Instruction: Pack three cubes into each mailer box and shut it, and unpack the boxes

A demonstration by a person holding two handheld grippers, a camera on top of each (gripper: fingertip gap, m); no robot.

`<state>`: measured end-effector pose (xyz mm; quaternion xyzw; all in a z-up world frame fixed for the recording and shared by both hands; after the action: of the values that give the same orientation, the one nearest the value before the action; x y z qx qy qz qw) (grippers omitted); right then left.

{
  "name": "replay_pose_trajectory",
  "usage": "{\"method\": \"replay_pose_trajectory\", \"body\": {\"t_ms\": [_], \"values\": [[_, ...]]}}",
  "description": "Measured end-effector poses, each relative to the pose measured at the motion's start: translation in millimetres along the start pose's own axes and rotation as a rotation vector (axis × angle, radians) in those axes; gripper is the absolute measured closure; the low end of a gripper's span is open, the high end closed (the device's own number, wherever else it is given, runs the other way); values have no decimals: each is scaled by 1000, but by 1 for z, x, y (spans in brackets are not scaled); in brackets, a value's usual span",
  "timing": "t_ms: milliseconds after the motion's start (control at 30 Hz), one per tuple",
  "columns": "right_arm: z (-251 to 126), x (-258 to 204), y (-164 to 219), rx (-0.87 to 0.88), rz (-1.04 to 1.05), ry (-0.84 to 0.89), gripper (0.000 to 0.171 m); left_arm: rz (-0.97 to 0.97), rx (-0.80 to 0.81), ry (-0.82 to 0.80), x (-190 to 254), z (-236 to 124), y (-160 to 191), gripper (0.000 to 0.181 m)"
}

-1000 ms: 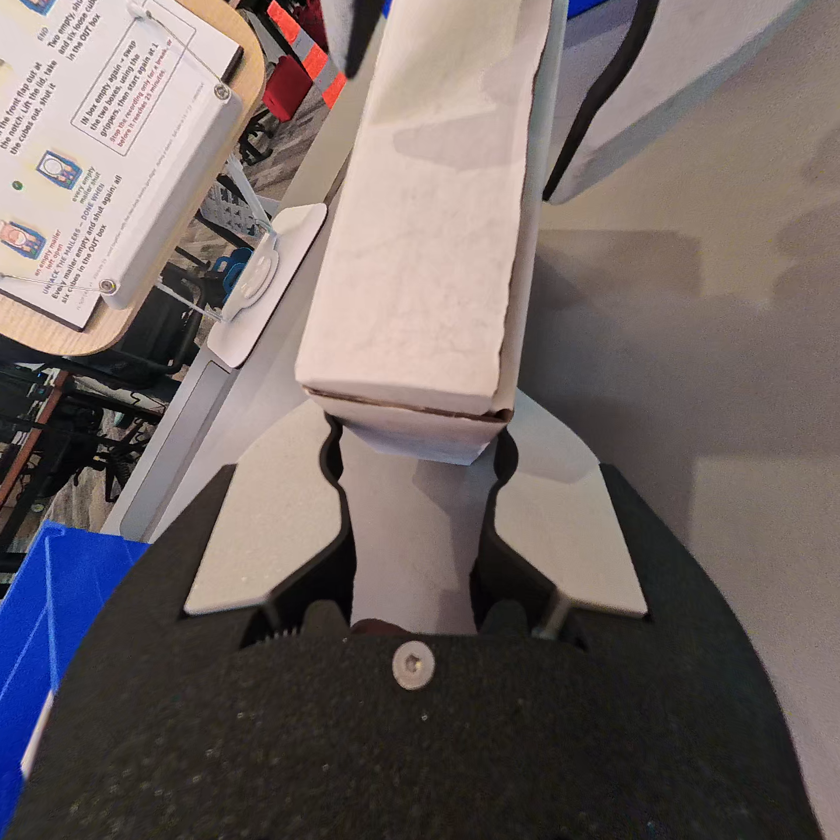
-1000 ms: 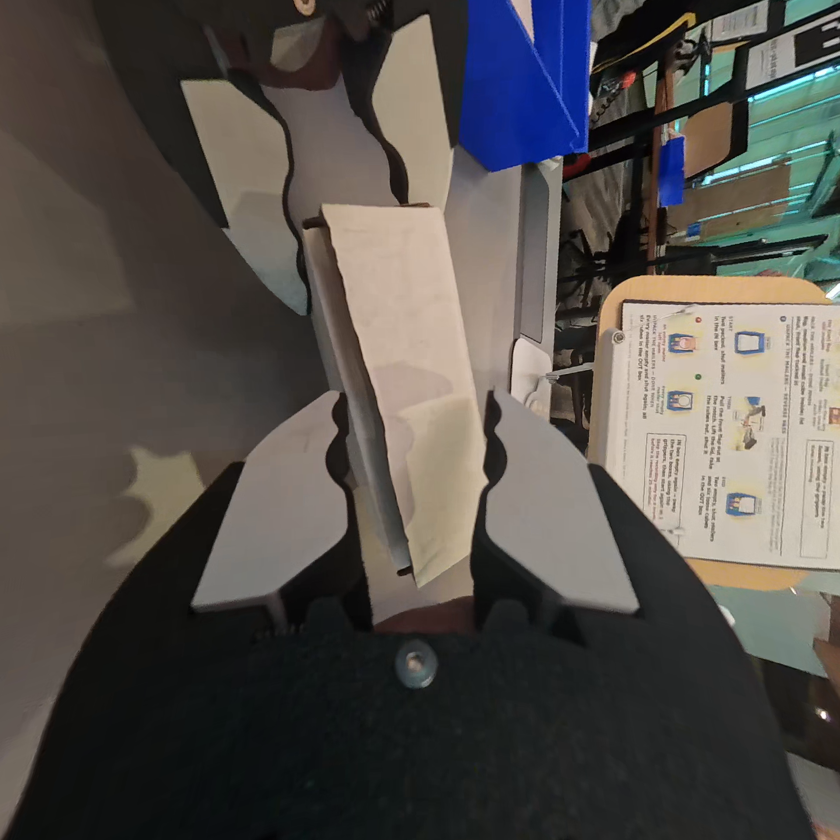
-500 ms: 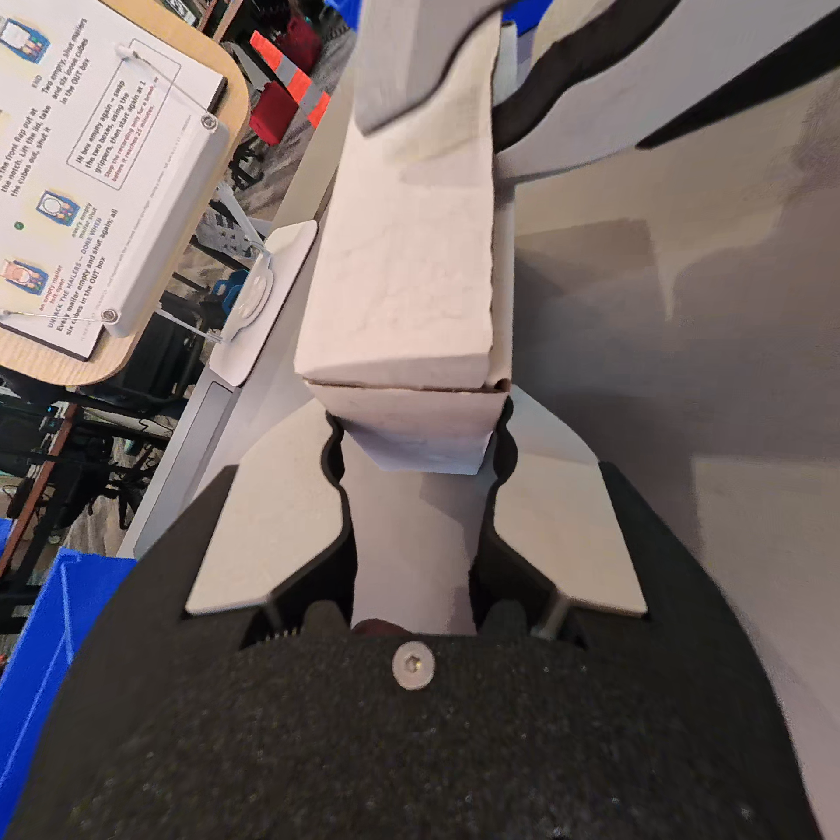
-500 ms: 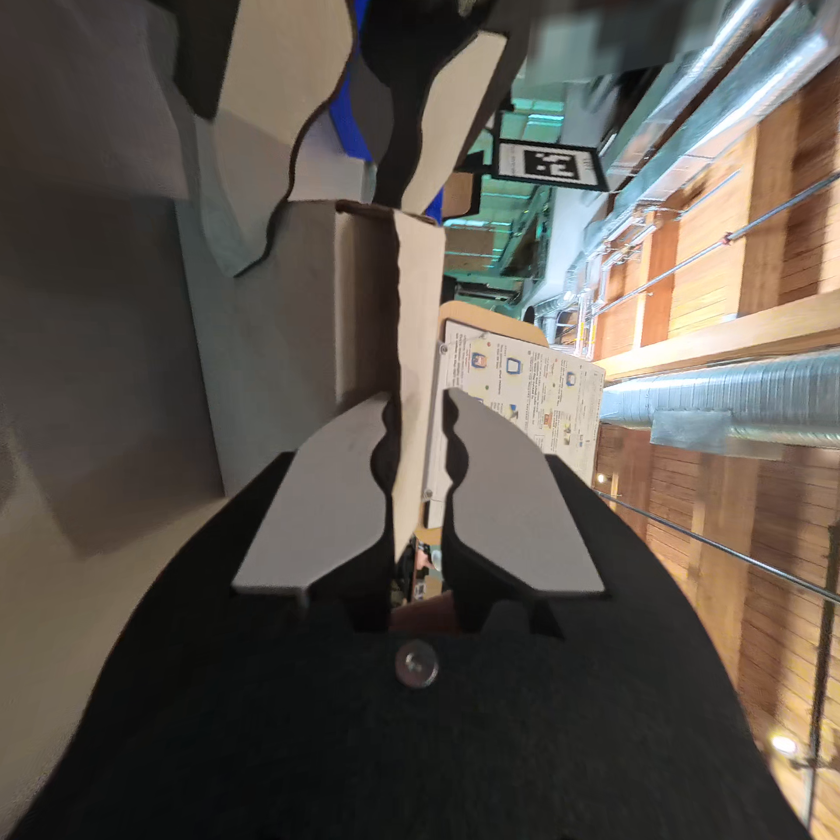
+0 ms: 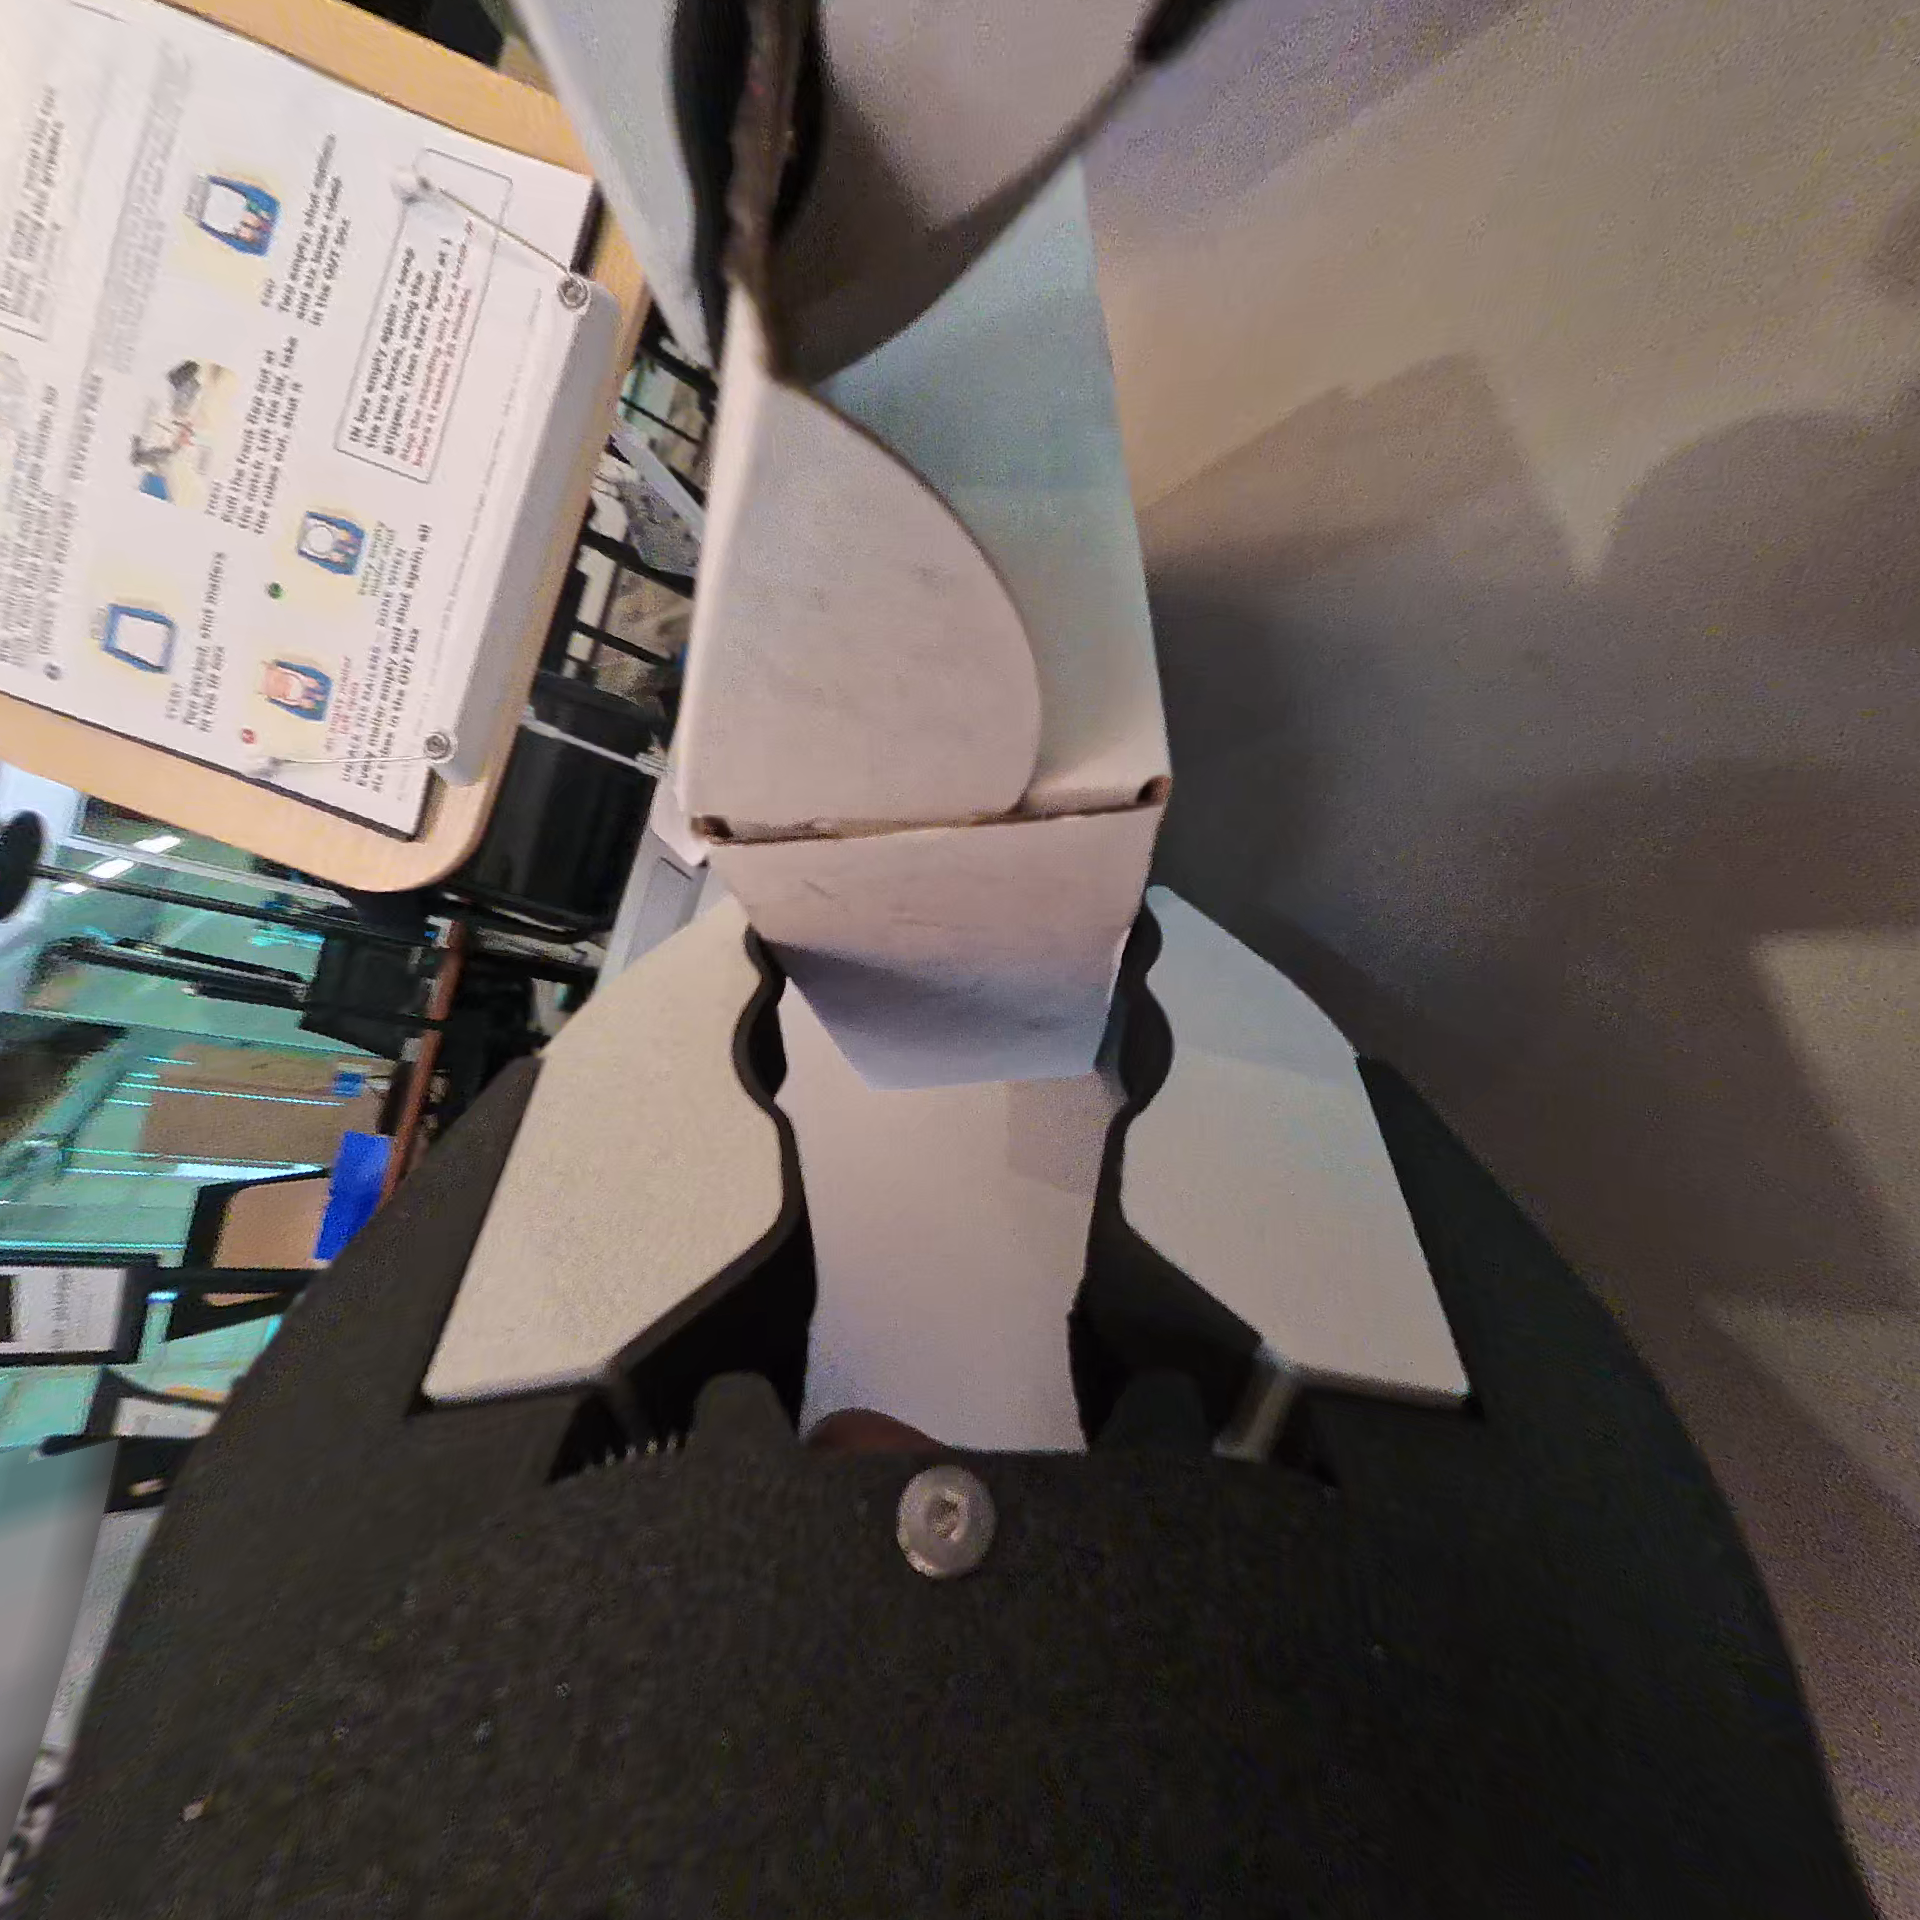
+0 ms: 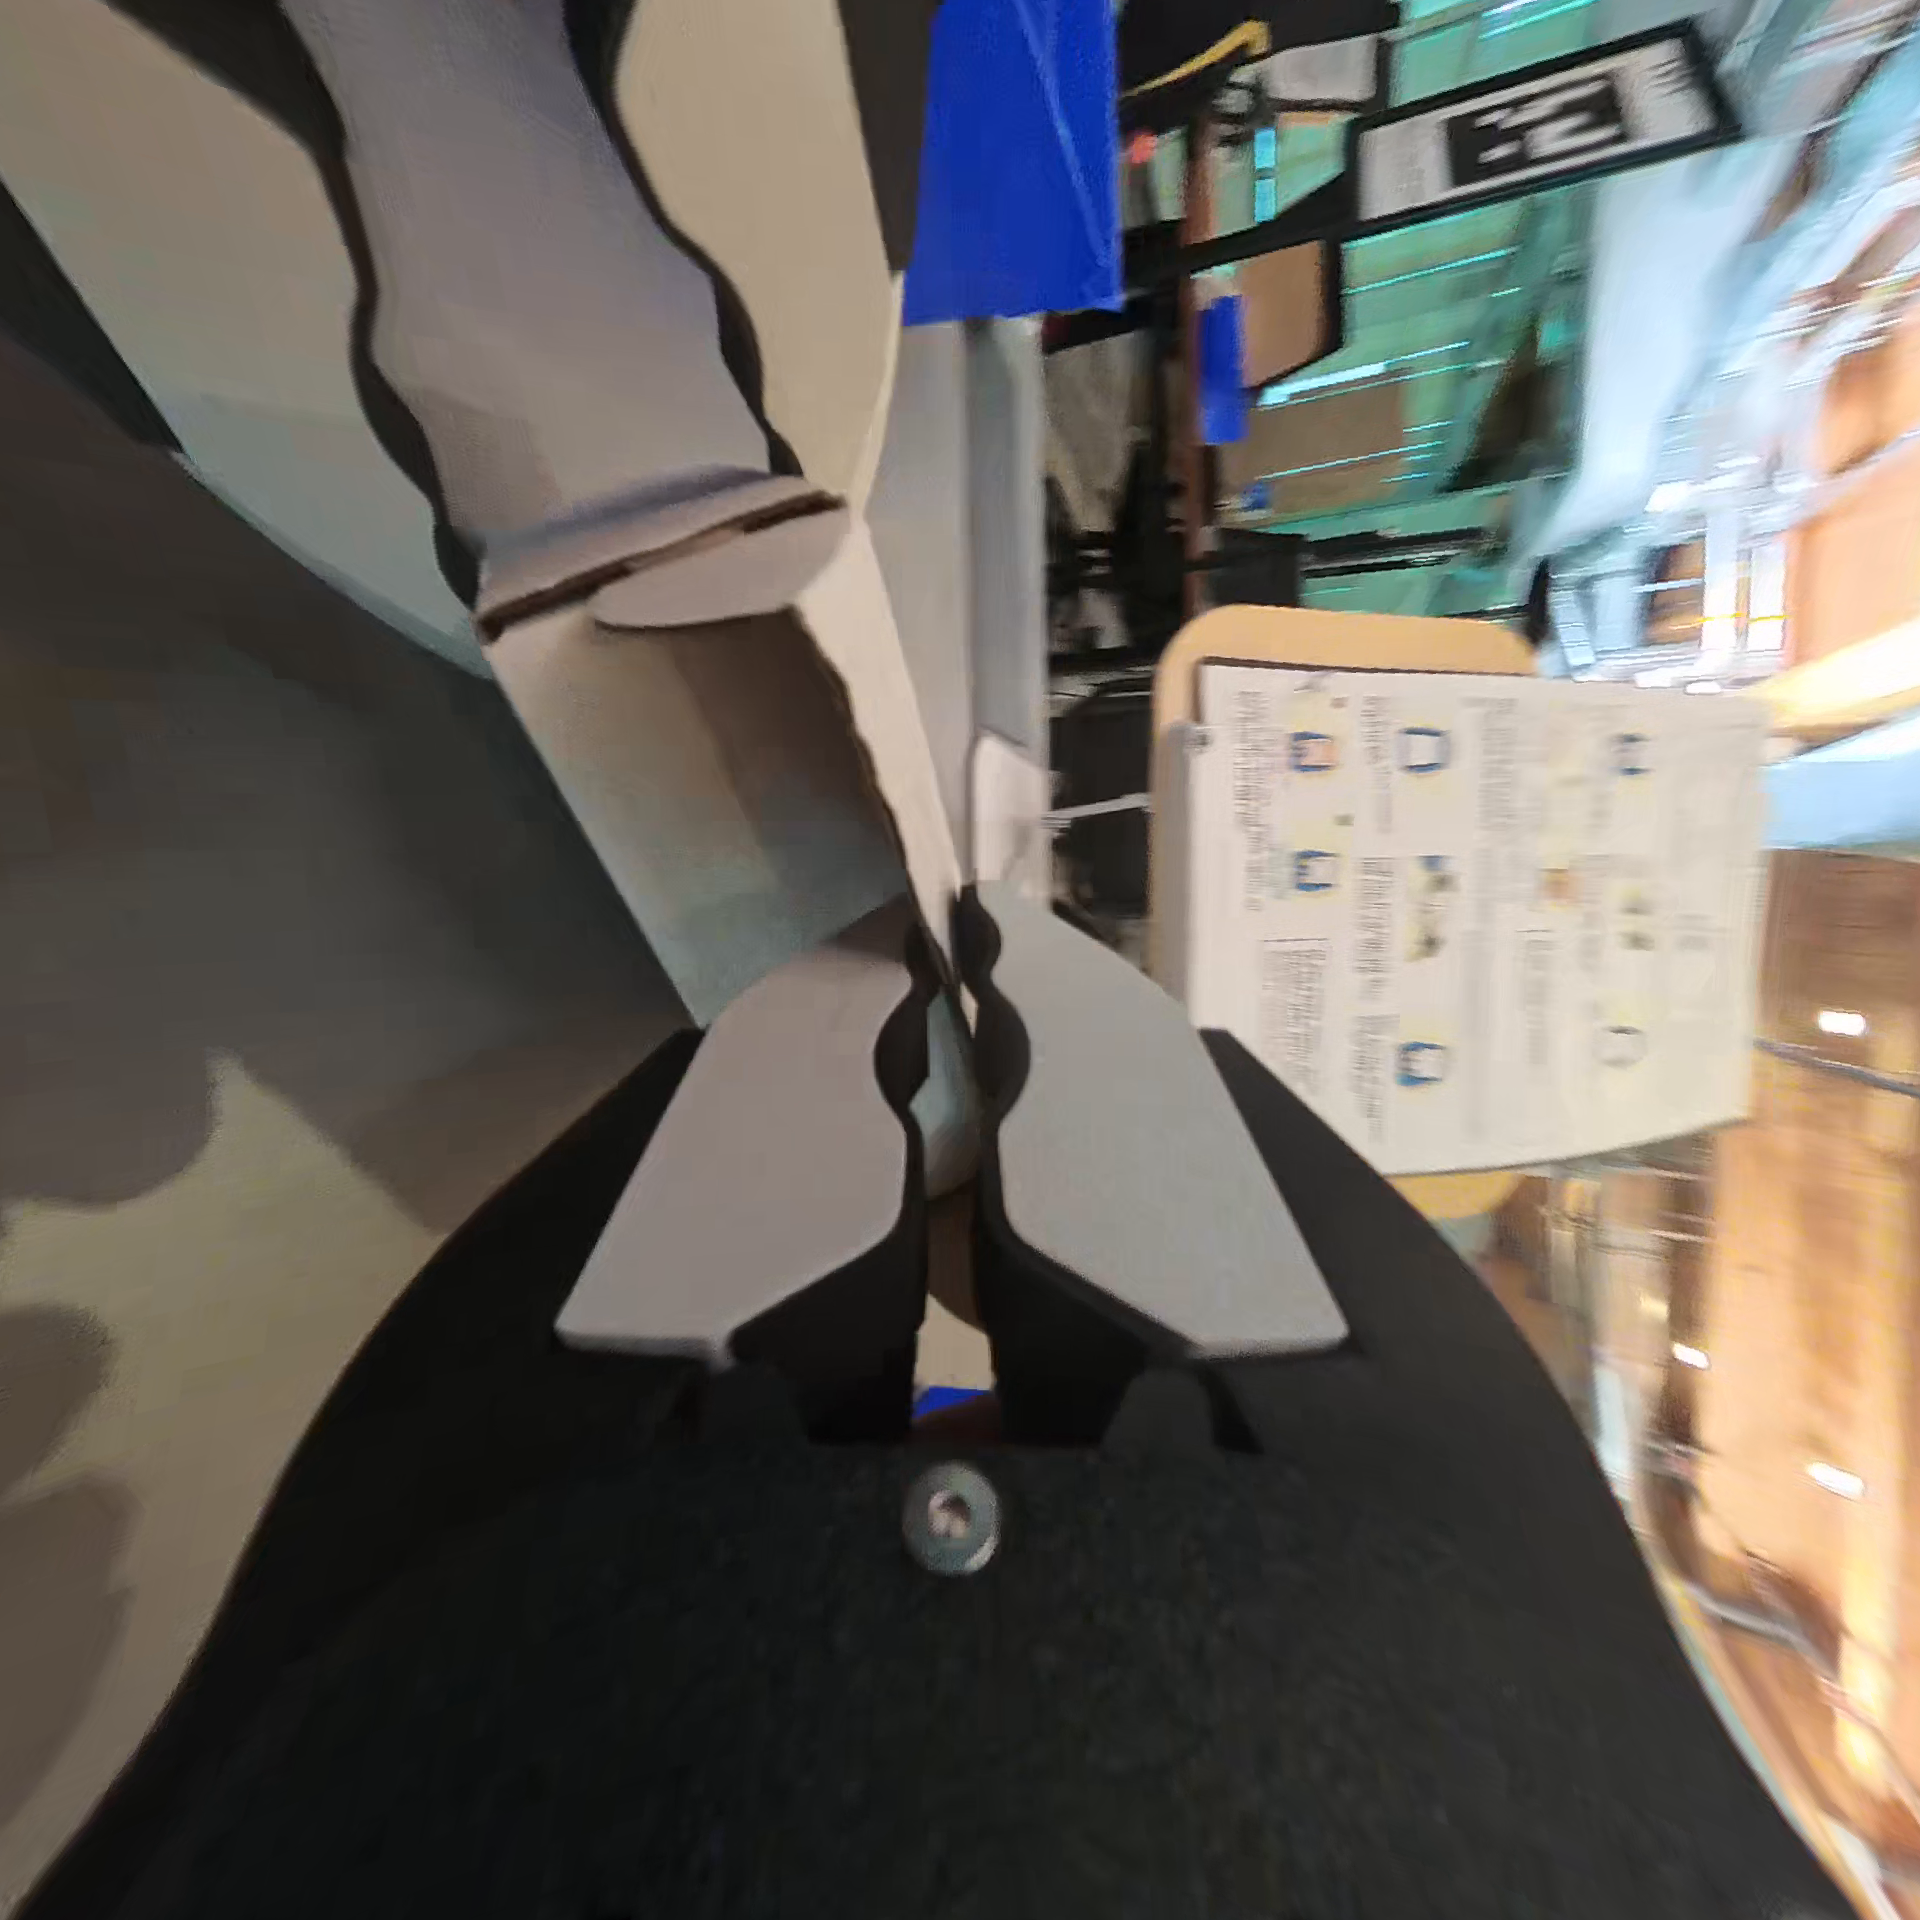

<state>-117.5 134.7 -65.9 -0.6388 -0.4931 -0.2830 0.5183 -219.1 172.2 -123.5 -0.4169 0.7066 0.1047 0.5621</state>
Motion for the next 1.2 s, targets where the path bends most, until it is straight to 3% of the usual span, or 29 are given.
{"method": "replay_pose_trajectory", "body": {"t_ms": [133,233,300,433,533,567,700,767,833,1000,1200], "values": [[0,9,0,-90,126,-245,167,37,-65,-74,6,3,1,119],[1,13,-1,-133,92,-244,168,-18,-128,-99,5,-6,2,124],[1,10,1,-156,76,-229,168,-162,-114,-49,0,-20,-1,136],[3,-7,9,-156,180,-280,169,-638,-74,142,-5,-34,-6,128],[4,-13,13,-127,248,-285,169,-811,-71,171,-6,-26,2,124],[3,-14,13,-120,270,-303,168,-839,-59,167,-5,-23,5,131],[1,-15,12,-99,244,-331,168,-768,13,136,-1,-19,3,147],[1,-13,10,-94,232,-355,169,-714,23,147,3,-18,-1,168],[2,-6,6,-84,247,-379,169,-686,-13,145,7,-13,-2,178],[5,18,1,-60,274,-437,169,-727,-72,199,9,-3,2,179],[8,47,2,-103,242,-459,169,-763,-10,174,-1,-11,2,176]]}}
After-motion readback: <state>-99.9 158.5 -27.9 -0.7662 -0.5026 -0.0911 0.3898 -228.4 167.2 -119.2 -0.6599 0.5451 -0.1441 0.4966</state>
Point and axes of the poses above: each gripper's, where its closed fingertips meet, z out along the fingers, y out of its underside, x = y × z across the jaws, the point moved 6 cm from there along -z, back along the fingers, and after that the axes turned 12 degrees about z, right-handed, at the moved point
